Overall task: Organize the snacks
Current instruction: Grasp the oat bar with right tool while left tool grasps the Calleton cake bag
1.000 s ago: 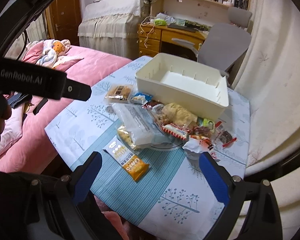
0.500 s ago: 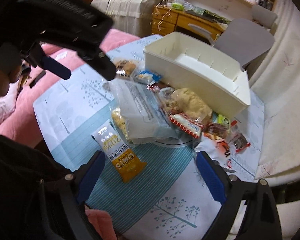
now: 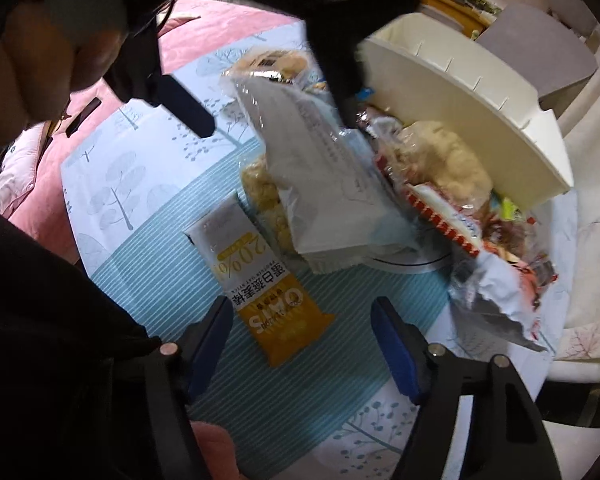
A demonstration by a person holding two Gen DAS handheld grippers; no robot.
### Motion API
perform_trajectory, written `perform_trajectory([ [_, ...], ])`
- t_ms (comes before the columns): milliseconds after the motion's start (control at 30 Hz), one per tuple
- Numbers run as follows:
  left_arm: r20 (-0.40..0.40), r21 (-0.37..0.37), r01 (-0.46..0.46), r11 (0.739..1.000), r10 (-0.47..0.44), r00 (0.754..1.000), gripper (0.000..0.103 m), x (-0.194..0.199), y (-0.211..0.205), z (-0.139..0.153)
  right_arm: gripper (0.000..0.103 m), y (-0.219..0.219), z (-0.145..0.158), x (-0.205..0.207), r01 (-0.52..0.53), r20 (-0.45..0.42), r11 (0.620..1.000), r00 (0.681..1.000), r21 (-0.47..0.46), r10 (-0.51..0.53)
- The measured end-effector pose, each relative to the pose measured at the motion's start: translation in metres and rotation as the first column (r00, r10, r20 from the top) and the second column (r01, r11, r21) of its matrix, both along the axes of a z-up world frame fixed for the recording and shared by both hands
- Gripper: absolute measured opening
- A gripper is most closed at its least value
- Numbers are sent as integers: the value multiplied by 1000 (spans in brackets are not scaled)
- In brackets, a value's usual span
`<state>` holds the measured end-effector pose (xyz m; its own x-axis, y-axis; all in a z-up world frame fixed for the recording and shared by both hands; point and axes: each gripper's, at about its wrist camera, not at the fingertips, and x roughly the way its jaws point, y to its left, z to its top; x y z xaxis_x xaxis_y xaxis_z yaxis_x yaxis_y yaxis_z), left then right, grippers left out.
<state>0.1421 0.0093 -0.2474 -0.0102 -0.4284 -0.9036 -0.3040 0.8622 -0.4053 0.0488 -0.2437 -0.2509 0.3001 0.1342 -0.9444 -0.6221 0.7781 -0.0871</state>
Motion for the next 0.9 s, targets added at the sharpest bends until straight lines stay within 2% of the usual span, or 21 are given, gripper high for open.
perform_trajectory([
  [67,-5,-4,18,1000,-18,1000,80,6,-5,-2,68,2,-5,2,-7,-9,1000,1000,-2,7],
  [200,-9,-14,40,999,-40,999,76,14,-12,-5,62,10,-16,9,-24,-55,1000,998,-9,23],
  [233,-13,-16,40,999,-40,999,70,16,-13,-6,61,12,-20,10,-31,-65,999,997,-23,29],
  [333,-30,-19,30,999,-30,999,56,19,-9,-10,58,19,-27,11,-61,-95,997,994,-48,56],
  [433,-33,-32,14,999,-15,999,55,20,-7,-11,56,18,-29,13,-49,-104,998,994,-40,45],
  [600,-15,-31,-17,999,17,1000,38,16,5,-8,52,20,-33,13,-43,-132,999,990,-22,40],
  [633,-9,-26,-30,999,29,1000,29,14,11,-5,51,21,-33,12,-46,-130,999,991,-24,43],
  [667,-1,-32,-41,999,41,999,25,12,14,-4,49,21,-33,12,-50,-130,998,990,-26,47],
  [733,23,-56,-60,997,61,998,21,9,19,0,38,22,-31,11,-58,-132,998,990,-19,55],
  [900,110,-82,-89,993,98,989,12,0,27,22,32,25,-29,5,-58,-120,998,991,-21,55],
])
